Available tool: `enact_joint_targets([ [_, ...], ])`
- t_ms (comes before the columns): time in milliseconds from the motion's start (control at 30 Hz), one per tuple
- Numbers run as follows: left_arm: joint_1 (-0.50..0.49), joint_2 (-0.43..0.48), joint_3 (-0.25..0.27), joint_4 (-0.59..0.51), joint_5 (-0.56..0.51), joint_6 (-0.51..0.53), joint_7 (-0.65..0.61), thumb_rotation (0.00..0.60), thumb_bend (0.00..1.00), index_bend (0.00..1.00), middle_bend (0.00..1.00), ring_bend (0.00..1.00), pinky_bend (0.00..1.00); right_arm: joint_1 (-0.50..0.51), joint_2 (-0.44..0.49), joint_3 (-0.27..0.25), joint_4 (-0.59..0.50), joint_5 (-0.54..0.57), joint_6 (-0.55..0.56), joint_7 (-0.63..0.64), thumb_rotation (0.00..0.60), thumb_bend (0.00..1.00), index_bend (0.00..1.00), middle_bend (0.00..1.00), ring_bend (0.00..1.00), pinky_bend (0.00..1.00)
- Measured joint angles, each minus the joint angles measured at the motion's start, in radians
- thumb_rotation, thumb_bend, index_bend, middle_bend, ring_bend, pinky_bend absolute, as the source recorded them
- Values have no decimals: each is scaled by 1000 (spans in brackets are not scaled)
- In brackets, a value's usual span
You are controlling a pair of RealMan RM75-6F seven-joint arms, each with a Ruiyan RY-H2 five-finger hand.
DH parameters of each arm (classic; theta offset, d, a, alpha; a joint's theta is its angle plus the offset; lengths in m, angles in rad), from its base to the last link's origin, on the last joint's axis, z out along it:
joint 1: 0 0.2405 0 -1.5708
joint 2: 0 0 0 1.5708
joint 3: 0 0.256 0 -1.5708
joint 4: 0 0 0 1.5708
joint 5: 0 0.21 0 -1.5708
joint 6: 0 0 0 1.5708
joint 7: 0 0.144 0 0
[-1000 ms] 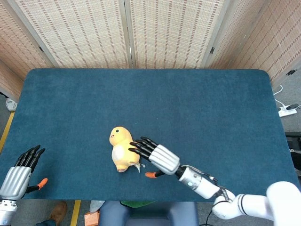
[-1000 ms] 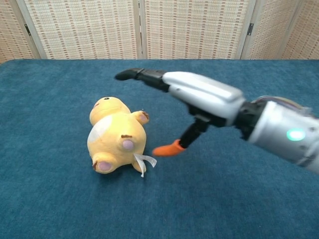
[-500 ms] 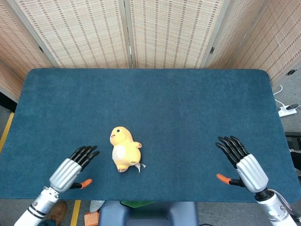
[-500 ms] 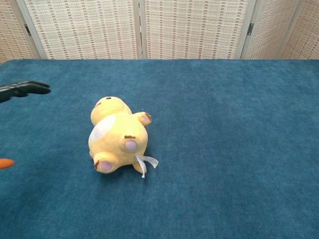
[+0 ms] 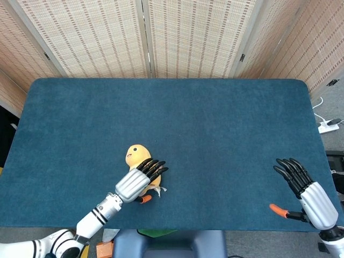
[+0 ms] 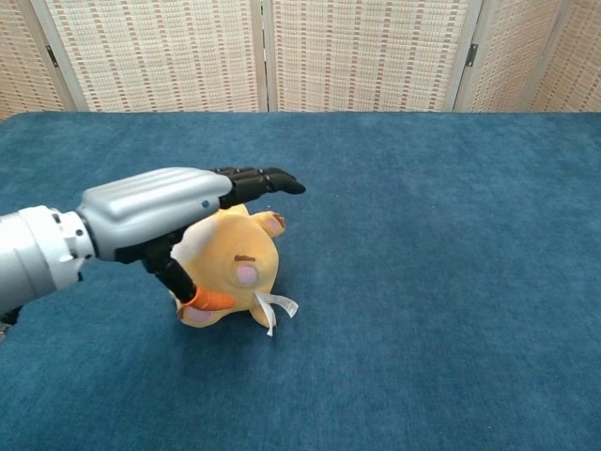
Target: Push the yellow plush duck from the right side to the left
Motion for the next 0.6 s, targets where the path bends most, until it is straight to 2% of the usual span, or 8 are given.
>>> enact_joint_targets([
  [200,-54,-51,-10,90,-150,-86,79,600,220,52,9,1,126,-14,9,4,9,-44,17,24,600,0,0,0,0,0],
  [267,-64,-63,-6,117,-191,-92,117,600,221,118,61,40,228,-17,14,3,13,-60,18,39,600,0,0,0,0,0],
  [300,-66,-67,-2,124,-204,-91,131,600,231,181,128,105,333,-19,15,3,14,-65,19,43,600,0,0,0,0,0],
  [367,-65,-75,6,130,-213,-74,151,600,326,355,330,314,592,-21,17,6,17,-71,17,47,600,0,0,0,0,0],
  [433,-59,-86,11,137,-205,-39,162,600,527,593,614,588,868,-21,17,8,16,-72,7,46,600,0,0,0,0,0],
  [467,-53,-96,16,144,-194,-7,168,600,601,671,706,674,946,-21,17,9,15,-73,2,45,600,0,0,0,0,0],
  [533,-41,-113,25,158,-165,54,173,600,676,737,785,756,999,-20,18,11,11,-76,-12,43,600,0,0,0,0,0],
  [600,-25,-130,42,178,-111,137,173,600,705,749,804,785,1000,-20,20,10,8,-80,-24,40,600,0,0,0,0,0],
])
